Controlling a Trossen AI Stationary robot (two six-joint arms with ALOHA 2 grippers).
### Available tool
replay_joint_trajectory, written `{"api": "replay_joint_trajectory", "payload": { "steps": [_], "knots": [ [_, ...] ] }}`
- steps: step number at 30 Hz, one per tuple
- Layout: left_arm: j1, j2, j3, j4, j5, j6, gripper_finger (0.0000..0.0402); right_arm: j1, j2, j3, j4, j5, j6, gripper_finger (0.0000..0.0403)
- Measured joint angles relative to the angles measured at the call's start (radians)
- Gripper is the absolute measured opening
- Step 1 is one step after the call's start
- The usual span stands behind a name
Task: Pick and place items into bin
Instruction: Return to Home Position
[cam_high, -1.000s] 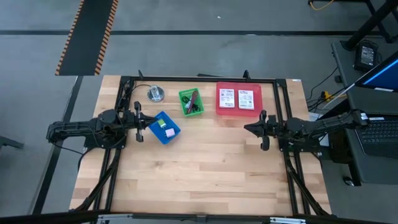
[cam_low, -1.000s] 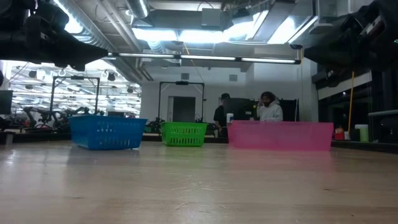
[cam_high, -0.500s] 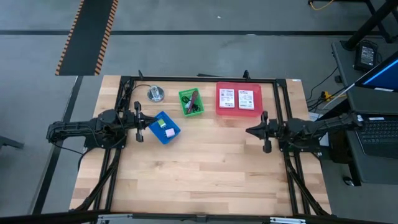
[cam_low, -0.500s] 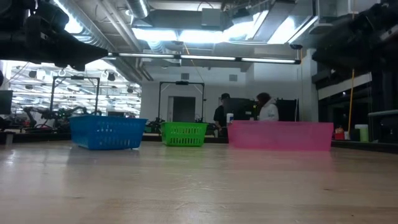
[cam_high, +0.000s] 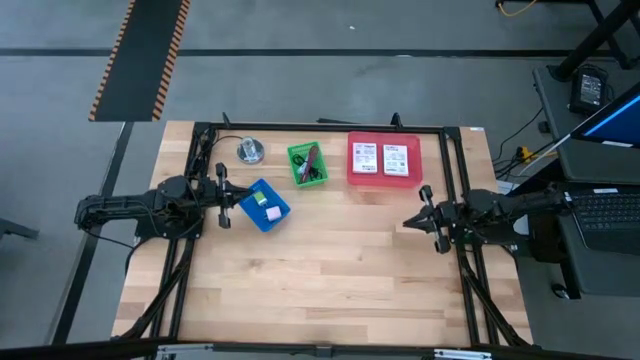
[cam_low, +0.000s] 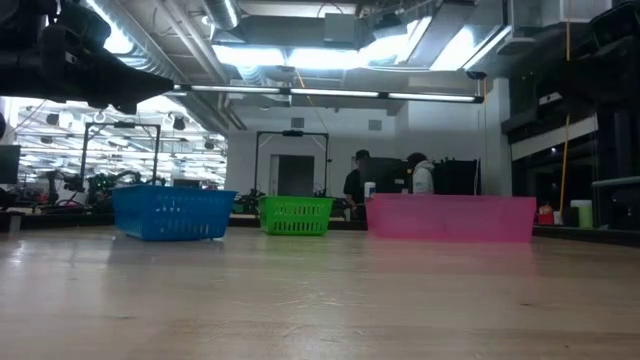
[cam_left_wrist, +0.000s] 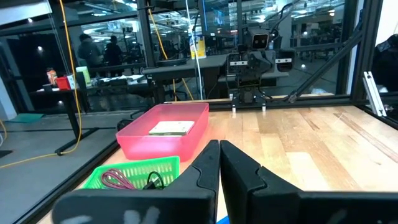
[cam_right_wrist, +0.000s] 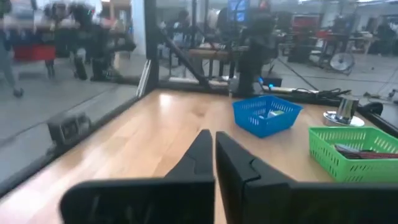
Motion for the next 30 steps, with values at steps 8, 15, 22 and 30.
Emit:
{"api": "replay_joint_trajectory", "payload": {
  "steps": [8, 15, 22, 30],
  "knots": [
    [0.0, 0.0, 0.0, 0.0, 0.0, 0.0, 0.0004, 0.0, 0.0, 0.0, 0.003, 0.003, 0.072, 0.0001],
    [0.0, 0.0, 0.0, 0.0, 0.0, 0.0, 0.0008, 0.0, 0.0, 0.0, 0.003, 0.003, 0.071, 0.0001],
    [0.0, 0.0, 0.0, 0.0, 0.0, 0.0, 0.0006, 0.0, 0.0, 0.0, 0.004, 0.003, 0.071, 0.0001],
    [0.0, 0.0, 0.0, 0.0, 0.0, 0.0, 0.0006, 0.0, 0.0, 0.0, 0.005, 0.003, 0.073, 0.0]
  ]
}}
